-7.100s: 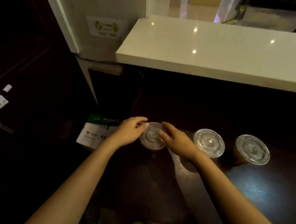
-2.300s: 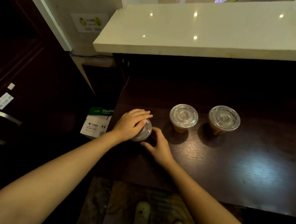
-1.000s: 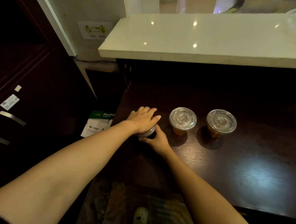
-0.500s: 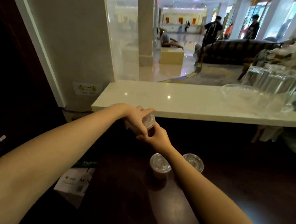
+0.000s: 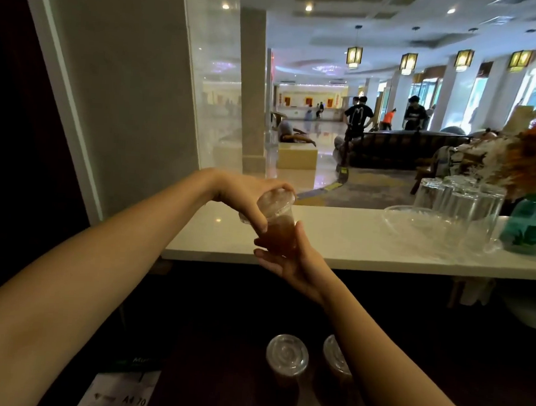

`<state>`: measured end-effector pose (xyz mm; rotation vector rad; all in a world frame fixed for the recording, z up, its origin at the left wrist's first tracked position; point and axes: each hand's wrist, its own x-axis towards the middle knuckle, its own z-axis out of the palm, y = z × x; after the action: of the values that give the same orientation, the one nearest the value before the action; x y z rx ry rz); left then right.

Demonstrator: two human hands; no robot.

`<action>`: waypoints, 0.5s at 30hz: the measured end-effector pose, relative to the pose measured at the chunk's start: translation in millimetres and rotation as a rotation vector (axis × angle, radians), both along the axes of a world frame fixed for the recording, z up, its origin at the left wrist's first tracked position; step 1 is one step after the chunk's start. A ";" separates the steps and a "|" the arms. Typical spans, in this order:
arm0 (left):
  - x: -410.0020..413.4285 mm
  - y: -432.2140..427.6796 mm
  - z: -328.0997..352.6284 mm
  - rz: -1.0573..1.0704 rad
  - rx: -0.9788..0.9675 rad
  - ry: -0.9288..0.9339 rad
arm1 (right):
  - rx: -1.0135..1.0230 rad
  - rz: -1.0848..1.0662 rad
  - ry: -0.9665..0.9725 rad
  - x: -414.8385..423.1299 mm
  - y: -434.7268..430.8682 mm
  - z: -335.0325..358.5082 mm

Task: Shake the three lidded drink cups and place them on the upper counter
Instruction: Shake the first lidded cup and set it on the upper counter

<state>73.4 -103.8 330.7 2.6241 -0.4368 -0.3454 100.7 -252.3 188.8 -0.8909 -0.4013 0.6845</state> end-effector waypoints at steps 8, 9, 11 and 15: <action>-6.0 26.9 -17.3 -0.009 -0.356 0.058 | 0.067 -0.161 0.015 -7.8 9.6 18.4; -7.0 31.3 -22.3 0.026 -0.501 0.134 | 0.010 -0.201 -0.054 -7.3 6.8 20.6; -8.2 38.0 -31.8 0.099 -0.719 0.263 | -0.073 -0.270 -0.202 -5.1 -0.5 25.3; -5.5 40.0 -53.6 0.172 -0.878 0.406 | -0.210 -0.322 -0.469 -2.9 -13.1 38.9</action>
<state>68.0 -63.8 277.1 1.6692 -0.1585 -0.4801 97.7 -265.3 227.7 -1.2880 -0.5928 0.2164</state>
